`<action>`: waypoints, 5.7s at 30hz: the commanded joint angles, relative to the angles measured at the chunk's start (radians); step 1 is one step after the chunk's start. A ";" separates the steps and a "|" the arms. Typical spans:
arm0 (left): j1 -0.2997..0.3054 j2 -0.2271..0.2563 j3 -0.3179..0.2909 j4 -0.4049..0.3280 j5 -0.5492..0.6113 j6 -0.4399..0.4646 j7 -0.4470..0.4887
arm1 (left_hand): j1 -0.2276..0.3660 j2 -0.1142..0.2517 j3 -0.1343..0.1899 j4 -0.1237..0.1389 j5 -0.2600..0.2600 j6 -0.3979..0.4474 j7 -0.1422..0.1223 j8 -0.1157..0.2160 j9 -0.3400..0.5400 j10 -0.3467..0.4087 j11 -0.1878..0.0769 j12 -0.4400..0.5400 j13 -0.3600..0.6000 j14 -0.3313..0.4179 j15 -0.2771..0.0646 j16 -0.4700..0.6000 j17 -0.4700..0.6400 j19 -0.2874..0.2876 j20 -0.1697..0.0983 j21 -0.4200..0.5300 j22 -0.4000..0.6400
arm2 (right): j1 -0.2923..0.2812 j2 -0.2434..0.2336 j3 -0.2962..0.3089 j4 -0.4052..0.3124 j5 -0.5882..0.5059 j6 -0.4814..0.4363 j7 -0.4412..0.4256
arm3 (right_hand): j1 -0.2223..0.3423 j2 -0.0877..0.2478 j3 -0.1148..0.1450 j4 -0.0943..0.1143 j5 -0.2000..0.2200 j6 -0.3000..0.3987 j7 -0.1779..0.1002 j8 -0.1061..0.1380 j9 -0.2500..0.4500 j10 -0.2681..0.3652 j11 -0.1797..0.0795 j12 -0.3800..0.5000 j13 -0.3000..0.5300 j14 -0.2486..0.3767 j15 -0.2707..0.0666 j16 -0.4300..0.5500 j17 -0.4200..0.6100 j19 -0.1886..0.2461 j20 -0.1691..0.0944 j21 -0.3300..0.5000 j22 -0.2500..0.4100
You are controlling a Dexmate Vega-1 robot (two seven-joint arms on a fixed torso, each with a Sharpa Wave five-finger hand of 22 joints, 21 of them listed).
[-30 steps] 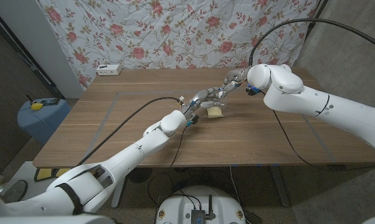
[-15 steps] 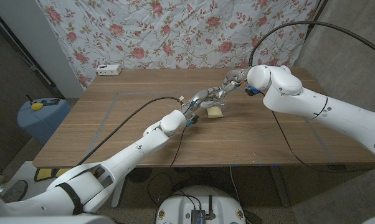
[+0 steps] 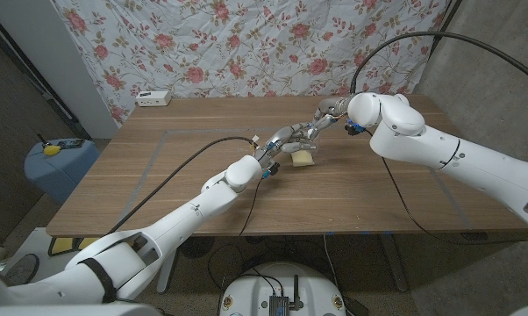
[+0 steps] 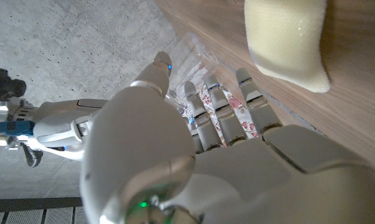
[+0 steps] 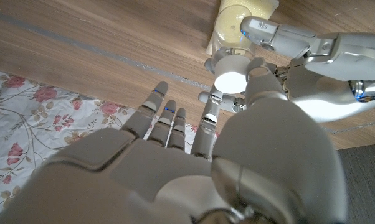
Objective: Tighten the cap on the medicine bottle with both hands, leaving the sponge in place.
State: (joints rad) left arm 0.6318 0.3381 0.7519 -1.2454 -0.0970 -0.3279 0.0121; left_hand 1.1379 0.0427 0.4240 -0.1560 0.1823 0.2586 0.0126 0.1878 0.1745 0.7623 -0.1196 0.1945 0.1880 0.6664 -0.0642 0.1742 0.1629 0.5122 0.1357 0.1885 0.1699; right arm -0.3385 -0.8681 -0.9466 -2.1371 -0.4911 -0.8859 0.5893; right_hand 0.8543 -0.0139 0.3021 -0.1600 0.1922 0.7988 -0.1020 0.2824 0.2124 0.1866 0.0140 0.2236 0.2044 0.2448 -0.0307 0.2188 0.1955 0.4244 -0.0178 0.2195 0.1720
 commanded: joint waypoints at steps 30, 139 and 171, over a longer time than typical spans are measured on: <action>0.002 0.003 -0.002 -0.005 -0.001 0.006 0.000 | 0.007 0.000 -0.004 0.000 0.010 0.007 -0.005 0.000 0.004 0.010 -0.005 0.005 0.005 0.002 -0.029 0.001 -0.001 -0.004 -0.005 0.002 0.001 | -0.026 0.035 -0.025 0.010 -0.102 -0.058 -0.044 | -0.058 -0.003 -0.021 0.031 -0.003 0.159 0.038 0.041 -0.005 0.110 0.010 0.014 -0.002 0.075 -0.044 0.029 0.007 0.084 -0.023 0.013 0.004; -0.005 0.010 -0.011 0.002 0.002 0.001 0.004 | 0.007 0.000 0.005 -0.001 0.012 0.013 -0.008 0.000 0.004 0.014 -0.004 0.006 0.005 0.009 -0.029 -0.001 -0.002 -0.005 -0.009 0.003 0.001 | -0.204 0.183 0.082 0.031 -0.515 -0.051 0.008 | -0.419 -0.050 -0.151 0.102 -0.001 0.156 0.103 -0.069 0.018 0.270 0.044 -0.035 -0.003 0.164 0.017 -0.013 0.007 0.127 0.035 -0.022 0.009; 0.061 0.119 -0.076 -0.124 0.006 0.029 0.046 | 0.004 0.001 -0.003 0.001 0.011 0.012 -0.006 0.000 0.004 0.015 -0.001 0.006 0.005 0.000 -0.042 0.000 0.000 -0.020 -0.027 0.000 0.001 | -0.415 0.174 0.323 -0.020 -0.070 0.094 -0.430 | -0.477 0.018 -0.139 0.118 -0.002 -0.209 0.056 -0.113 0.007 0.201 0.062 -0.028 0.004 0.097 0.037 -0.016 0.017 0.080 0.043 -0.022 0.008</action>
State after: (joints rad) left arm 0.6640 0.4162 0.6999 -1.3237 -0.0818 -0.3023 0.0562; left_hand 1.1451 0.0343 0.4227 -0.1574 0.1880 0.2641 0.0072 0.1878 0.1745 0.7667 -0.1217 0.1970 0.1879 0.6665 -0.0642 0.1742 0.1608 0.4925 0.1159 0.1886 0.1678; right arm -0.6726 -0.6949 -0.7175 -2.1466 -0.7656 -0.8655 0.3568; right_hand 0.3751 -0.0056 0.1642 -0.0498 0.1857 0.5979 -0.0412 0.1697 0.2182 0.3887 0.0719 0.1886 0.2027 0.3405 0.0054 0.1993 0.2073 0.5072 0.0276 0.1959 0.1766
